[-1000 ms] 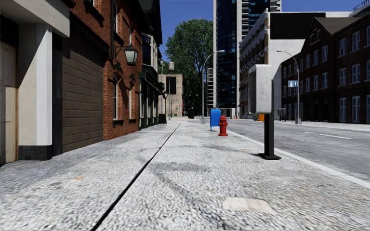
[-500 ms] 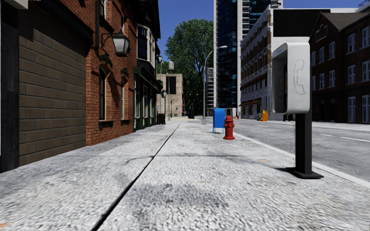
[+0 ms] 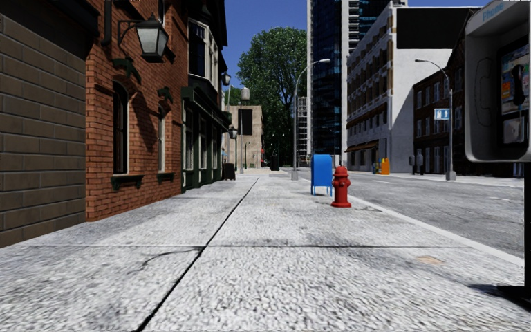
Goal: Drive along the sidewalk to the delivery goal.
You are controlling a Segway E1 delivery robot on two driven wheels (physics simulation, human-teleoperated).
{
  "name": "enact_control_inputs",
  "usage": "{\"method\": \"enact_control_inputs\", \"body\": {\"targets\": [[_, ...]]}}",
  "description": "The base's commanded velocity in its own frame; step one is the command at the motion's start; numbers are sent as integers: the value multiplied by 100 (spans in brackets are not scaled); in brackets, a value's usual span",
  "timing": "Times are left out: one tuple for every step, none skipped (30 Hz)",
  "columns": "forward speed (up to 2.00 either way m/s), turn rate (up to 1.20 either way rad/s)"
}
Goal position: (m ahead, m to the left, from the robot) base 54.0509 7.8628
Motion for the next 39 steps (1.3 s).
{"method": "enact_control_inputs", "body": {"targets": [[200,0],[200,0],[200,0],[200,0],[200,0],[200,0],[200,0],[200,0],[200,0],[200,0],[200,0],[200,0],[200,0],[200,0],[200,0],[200,0],[200,0],[200,0],[200,0],[200,0],[200,0],[200,0],[200,0],[200,0],[200,0],[200,0],[200,0],[200,0],[200,0],[200,0],[200,0],[200,0],[200,0],[200,0],[200,0],[200,0],[200,0],[200,0],[200,0]]}}
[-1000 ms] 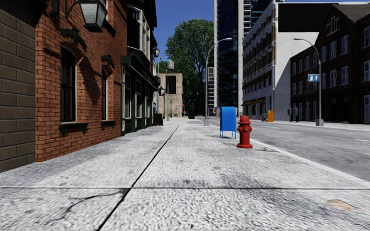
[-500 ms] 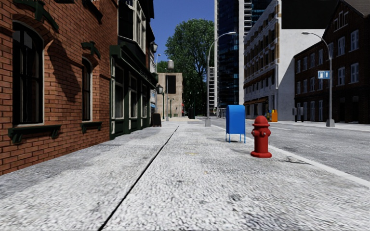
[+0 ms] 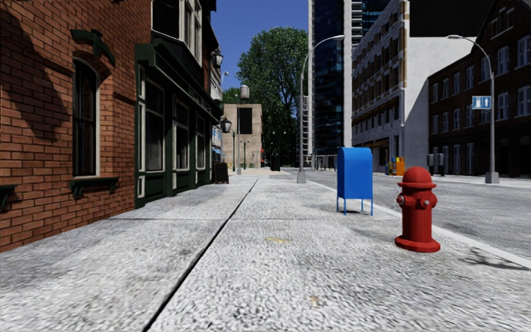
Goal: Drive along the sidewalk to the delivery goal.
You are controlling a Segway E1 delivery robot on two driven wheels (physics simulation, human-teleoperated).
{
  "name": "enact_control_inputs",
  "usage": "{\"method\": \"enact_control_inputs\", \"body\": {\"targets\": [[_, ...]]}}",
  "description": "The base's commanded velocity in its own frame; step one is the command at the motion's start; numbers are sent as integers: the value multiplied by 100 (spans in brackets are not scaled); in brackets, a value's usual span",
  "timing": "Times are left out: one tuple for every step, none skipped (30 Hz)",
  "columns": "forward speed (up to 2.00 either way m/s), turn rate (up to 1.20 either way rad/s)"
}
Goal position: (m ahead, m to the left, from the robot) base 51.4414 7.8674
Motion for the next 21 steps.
{"method": "enact_control_inputs", "body": {"targets": [[200,0],[200,0],[200,0],[200,0],[200,0],[200,0],[200,0],[200,0],[200,0],[200,0],[200,0],[200,0],[200,0],[200,0],[200,0],[200,0],[200,0],[200,0],[200,0],[200,0],[200,0]]}}
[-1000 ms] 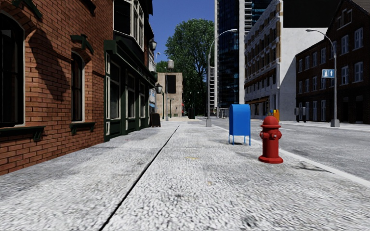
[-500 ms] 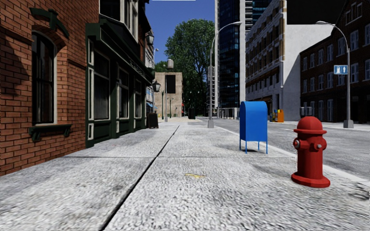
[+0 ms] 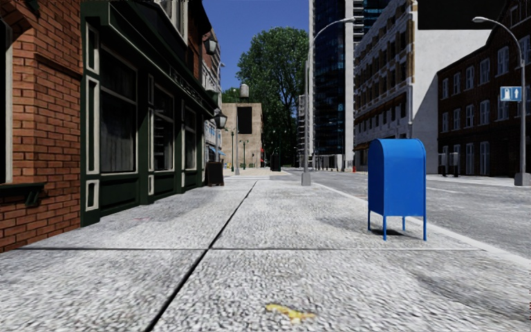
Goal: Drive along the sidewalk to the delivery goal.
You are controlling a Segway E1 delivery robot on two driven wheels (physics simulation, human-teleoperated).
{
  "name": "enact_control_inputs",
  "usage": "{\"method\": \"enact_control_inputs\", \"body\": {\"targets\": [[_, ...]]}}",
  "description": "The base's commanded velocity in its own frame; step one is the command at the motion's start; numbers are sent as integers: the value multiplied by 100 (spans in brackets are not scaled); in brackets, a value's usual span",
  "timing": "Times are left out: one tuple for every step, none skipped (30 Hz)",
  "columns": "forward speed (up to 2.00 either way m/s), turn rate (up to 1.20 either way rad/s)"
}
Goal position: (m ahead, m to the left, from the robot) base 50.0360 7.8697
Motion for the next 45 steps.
{"method": "enact_control_inputs", "body": {"targets": [[200,0],[200,0],[200,0],[200,0],[200,0],[200,0],[200,0],[200,0],[200,0],[200,0],[200,0],[200,0],[200,0],[200,0],[200,0],[200,0],[200,0],[200,0],[200,0],[200,0],[200,0],[200,0],[200,0],[200,0],[200,0],[200,0],[200,0],[200,0],[200,0],[200,0],[200,0],[200,0],[200,2],[200,2],[200,5],[200,6],[200,7],[200,13],[200,13],[200,16],[200,17],[200,17],[200,17],[200,17],[200,17]]}}
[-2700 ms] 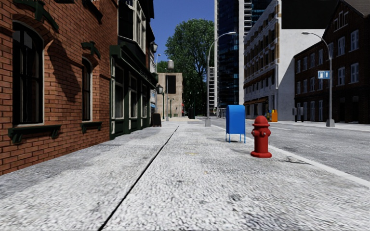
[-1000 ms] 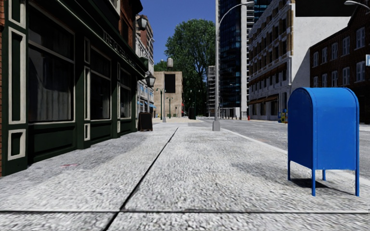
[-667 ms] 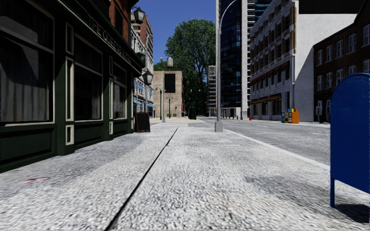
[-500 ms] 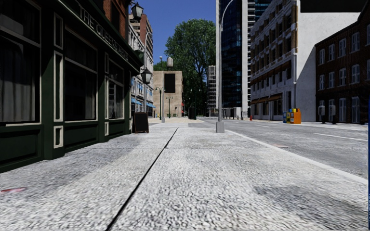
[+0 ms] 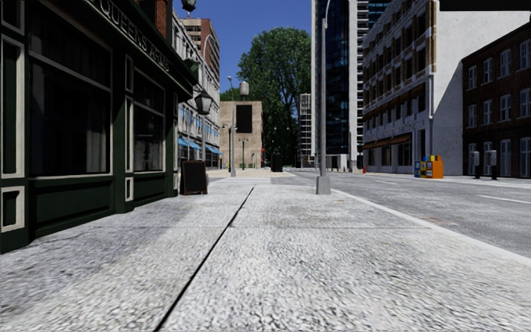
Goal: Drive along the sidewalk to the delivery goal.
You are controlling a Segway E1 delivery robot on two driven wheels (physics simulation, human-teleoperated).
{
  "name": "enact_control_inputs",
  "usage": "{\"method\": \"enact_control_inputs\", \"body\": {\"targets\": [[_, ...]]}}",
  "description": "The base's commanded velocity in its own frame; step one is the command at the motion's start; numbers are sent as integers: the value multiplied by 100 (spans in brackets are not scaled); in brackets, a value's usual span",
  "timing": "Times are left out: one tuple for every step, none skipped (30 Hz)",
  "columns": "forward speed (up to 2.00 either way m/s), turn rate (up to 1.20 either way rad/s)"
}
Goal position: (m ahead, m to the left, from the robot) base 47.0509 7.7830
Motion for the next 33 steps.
{"method": "enact_control_inputs", "body": {"targets": [[200,17],[200,17],[200,17],[200,17],[200,17],[200,17],[200,17],[200,17],[200,17],[200,17],[200,18],[200,21],[200,21],[200,22],[200,22],[200,22],[200,22],[200,22],[200,21],[200,2],[200,0],[200,0],[200,0],[200,0],[200,0],[200,0],[200,0],[200,0],[200,0],[200,0],[200,0],[200,0],[200,0]]}}
